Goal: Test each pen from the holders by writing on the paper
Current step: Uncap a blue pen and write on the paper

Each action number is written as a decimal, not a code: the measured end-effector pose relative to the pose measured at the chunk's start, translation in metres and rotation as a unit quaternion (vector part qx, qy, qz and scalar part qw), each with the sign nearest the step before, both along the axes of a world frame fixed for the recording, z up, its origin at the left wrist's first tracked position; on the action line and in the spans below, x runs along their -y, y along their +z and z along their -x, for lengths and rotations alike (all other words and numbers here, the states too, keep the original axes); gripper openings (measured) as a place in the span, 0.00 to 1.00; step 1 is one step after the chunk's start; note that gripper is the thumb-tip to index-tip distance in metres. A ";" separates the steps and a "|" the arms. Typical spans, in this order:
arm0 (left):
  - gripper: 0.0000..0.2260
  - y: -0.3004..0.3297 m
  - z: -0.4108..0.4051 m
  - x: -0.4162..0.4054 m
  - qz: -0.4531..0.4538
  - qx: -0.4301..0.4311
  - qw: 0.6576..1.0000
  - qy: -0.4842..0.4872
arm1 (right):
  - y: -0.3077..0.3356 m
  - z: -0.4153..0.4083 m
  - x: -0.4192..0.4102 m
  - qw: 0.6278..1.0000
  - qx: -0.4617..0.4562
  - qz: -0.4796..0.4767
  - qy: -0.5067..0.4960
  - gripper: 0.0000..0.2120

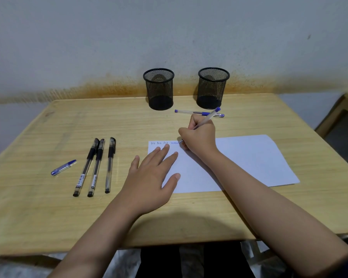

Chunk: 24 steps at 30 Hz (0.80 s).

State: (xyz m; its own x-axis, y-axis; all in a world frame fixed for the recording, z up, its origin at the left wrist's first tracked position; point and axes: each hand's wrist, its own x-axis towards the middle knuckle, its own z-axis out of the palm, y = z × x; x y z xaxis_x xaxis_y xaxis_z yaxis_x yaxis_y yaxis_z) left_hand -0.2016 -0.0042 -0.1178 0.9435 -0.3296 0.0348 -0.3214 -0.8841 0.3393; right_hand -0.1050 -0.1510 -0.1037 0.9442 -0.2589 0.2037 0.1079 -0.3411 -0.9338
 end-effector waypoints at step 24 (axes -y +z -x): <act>0.28 0.001 0.000 0.000 0.002 -0.001 1.000 -0.001 | -0.002 -0.001 0.001 0.999 -0.009 -0.023 -0.028 0.15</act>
State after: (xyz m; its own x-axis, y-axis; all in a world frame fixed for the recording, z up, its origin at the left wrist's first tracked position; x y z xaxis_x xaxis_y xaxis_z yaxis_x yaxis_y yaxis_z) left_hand -0.2015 -0.0039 -0.1171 0.9432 -0.3305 0.0342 -0.3217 -0.8826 0.3429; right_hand -0.1036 -0.1520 -0.1052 0.9314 -0.3198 0.1737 0.0730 -0.3033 -0.9501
